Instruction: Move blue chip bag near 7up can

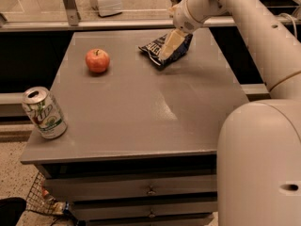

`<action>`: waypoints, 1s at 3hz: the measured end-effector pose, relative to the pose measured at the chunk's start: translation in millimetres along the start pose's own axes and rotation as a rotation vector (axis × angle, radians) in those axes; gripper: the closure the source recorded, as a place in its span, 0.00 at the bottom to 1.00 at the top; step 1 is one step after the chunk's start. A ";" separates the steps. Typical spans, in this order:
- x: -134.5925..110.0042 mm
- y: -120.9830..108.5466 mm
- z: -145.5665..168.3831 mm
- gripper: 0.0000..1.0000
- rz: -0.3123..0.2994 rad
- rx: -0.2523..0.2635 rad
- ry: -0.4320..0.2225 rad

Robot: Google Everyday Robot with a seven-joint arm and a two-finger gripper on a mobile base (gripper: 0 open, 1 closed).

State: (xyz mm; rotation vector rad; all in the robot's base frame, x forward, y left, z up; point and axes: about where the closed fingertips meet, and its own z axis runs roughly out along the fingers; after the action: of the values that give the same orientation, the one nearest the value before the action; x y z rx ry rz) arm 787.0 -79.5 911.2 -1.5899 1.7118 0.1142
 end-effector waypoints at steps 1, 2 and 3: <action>11.6 2.5 18.4 0.00 0.071 -0.018 -0.007; 25.0 8.2 34.5 0.00 0.128 -0.040 -0.008; 38.6 19.2 49.2 0.16 0.189 -0.061 -0.019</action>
Offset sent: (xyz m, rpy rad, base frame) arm 0.0150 -0.0074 -0.0652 0.1002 0.1614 -0.1071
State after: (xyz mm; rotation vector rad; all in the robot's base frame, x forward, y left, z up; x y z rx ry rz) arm 796.7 -79.6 846.5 -1.4631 1.8565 0.2768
